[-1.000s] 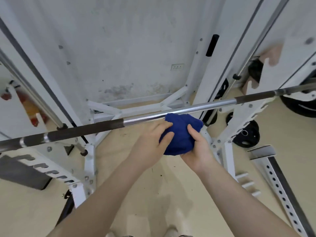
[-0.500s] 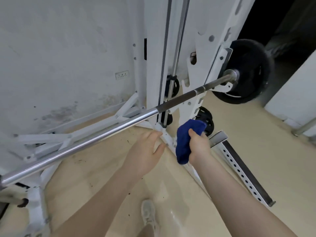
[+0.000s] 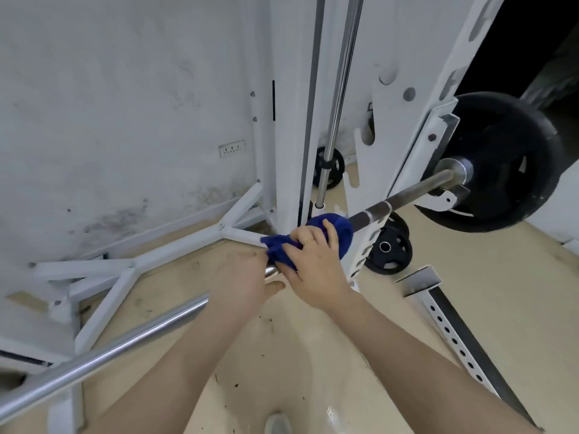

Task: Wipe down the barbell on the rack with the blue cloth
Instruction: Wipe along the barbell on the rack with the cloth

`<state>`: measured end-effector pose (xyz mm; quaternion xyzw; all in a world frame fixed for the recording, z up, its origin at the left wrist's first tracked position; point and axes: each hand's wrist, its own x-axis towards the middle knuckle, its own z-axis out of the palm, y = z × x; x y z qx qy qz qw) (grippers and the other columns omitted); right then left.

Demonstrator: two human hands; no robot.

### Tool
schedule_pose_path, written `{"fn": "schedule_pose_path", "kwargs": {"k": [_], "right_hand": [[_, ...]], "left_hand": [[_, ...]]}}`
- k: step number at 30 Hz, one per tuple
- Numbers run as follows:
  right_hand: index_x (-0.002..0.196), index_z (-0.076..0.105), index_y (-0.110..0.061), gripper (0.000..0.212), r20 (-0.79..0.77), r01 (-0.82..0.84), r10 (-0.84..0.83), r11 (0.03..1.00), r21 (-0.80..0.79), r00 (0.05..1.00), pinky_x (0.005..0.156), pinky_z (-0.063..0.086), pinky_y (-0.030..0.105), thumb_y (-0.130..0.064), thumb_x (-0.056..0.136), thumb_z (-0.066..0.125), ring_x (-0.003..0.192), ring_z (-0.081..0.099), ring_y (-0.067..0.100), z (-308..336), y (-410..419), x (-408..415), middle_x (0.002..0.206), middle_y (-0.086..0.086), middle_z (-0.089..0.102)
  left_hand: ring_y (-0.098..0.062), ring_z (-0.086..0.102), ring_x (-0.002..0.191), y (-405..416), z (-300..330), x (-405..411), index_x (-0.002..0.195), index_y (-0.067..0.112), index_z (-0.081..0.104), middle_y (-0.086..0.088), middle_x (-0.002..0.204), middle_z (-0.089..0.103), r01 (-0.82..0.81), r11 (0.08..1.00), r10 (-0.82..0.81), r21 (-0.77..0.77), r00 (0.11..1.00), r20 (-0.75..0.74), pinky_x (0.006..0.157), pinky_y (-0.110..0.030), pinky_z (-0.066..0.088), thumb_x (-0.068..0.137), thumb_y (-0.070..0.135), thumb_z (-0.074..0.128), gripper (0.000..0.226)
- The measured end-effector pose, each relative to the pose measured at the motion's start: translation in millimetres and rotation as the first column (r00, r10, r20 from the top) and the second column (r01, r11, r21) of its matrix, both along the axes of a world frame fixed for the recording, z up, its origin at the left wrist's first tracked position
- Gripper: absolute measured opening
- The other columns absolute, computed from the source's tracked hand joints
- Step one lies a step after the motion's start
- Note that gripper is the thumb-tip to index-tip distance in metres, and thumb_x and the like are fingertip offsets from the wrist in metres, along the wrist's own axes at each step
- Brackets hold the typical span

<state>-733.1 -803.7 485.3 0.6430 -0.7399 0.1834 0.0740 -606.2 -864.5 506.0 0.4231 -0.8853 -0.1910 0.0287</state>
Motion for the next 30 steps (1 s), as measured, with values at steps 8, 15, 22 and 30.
{"fn": "schedule_pose_path", "kwargs": {"k": [8, 15, 22, 30], "right_hand": [[0.078, 0.067, -0.014, 0.050, -0.237, 0.020, 0.004, 0.995, 0.101, 0.971, 0.090, 0.029, 0.036, -0.044, 0.091, 0.029, 0.079, 0.060, 0.023, 22, -10, -84, 0.083, -0.001, 0.063], [0.072, 0.065, -0.016, 0.050, -0.146, -0.291, 0.301, 0.953, 0.088, 0.942, 0.067, 0.042, 0.033, -0.045, 0.090, 0.028, 0.063, 0.059, 0.019, 20, -28, -2, 0.070, -0.004, 0.065], [0.075, 0.046, -0.020, 0.043, -0.246, -0.212, 0.269, 0.949, 0.235, 0.931, 0.082, 0.041, 0.034, -0.047, 0.098, 0.022, 0.069, 0.059, 0.020, 32, -37, -101, 0.071, -0.001, 0.059], [0.068, 0.064, -0.017, 0.049, -0.185, -0.382, 0.358, 0.917, -0.116, 0.915, 0.065, 0.042, 0.033, -0.045, 0.090, 0.031, 0.059, 0.057, 0.021, 2, -29, -27, 0.063, -0.003, 0.065]], "left_hand": [[-0.019, 0.057, 0.080, 6, 9, -5, 0.096, 0.019, 0.059, -0.001, 0.087, 0.063, -0.175, 0.978, 0.174, -0.110, 0.985, -0.020, 0.067, -0.033, 0.048, 0.081, 0.038, 0.062, 0.024], [-0.024, 0.055, 0.083, 21, 8, -10, 0.090, 0.015, 0.058, -0.007, 0.091, 0.067, -0.341, 0.918, 0.355, -0.200, 0.934, 0.035, 0.066, -0.028, 0.032, 0.082, 0.034, 0.059, 0.020], [-0.023, 0.055, 0.088, 27, 6, -11, 0.099, 0.019, 0.061, -0.001, 0.087, 0.065, -0.394, 0.890, 0.400, -0.230, 0.916, -0.021, 0.076, -0.028, 0.028, 0.082, 0.046, 0.060, 0.031], [-0.031, 0.064, 0.067, 43, -9, -20, 0.067, 0.011, 0.069, -0.007, 0.072, 0.067, -0.487, 0.800, 0.473, -0.351, 0.871, -0.131, 0.069, -0.041, 0.044, 0.057, 0.026, 0.086, 0.025]]}}
